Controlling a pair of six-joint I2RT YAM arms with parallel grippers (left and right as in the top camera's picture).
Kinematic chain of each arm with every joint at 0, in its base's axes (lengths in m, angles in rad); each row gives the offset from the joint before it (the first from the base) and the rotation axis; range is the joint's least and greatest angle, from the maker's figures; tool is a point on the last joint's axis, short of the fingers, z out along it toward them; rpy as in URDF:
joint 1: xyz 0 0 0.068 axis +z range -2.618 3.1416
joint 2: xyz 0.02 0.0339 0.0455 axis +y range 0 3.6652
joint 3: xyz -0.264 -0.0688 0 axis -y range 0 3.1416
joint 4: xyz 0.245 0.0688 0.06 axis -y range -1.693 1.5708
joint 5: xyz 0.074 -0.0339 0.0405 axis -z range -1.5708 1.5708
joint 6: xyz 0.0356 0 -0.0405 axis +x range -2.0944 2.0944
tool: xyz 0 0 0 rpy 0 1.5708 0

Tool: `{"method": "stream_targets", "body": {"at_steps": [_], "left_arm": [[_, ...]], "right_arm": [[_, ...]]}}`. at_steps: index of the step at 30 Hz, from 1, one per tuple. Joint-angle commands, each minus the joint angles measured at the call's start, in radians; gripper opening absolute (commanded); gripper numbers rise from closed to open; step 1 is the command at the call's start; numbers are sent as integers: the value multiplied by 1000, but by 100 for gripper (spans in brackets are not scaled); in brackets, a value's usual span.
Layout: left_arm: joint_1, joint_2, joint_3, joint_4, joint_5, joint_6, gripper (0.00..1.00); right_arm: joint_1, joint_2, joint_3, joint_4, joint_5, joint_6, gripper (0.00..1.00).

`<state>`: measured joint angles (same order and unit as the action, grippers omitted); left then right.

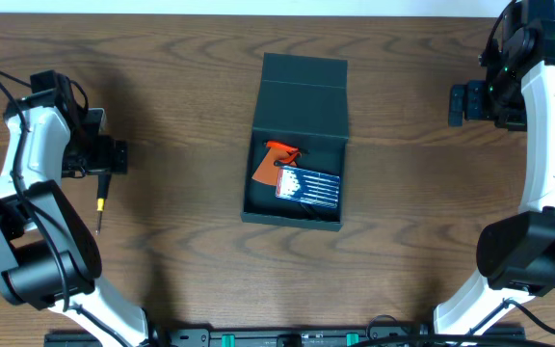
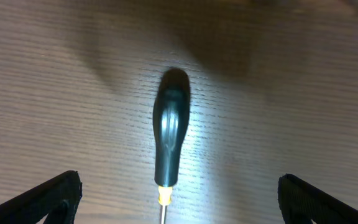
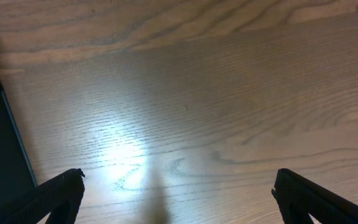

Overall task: Pack container
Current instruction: 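Move the left gripper over the black screwdriver handle and close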

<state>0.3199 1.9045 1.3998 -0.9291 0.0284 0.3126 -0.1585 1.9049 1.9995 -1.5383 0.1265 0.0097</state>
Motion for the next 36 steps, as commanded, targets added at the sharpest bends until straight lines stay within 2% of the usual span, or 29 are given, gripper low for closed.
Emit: {"method": "stream_targets", "body": {"at_steps": [1, 16, 32, 36], "left_arm": [[19, 46, 1, 2, 13, 35, 99], [29, 136, -26, 72, 13, 204, 99], [29, 136, -111, 136, 13, 207, 100], [29, 136, -113, 138, 13, 207, 90]], "right_arm": [[-2, -1, -6, -3, -3, -19, 99], [-6, -1, -6, -4, -3, -19, 99], [-6, -1, -6, -26, -3, -19, 99], [-6, -1, -6, -37, -3, -19, 99]]}}
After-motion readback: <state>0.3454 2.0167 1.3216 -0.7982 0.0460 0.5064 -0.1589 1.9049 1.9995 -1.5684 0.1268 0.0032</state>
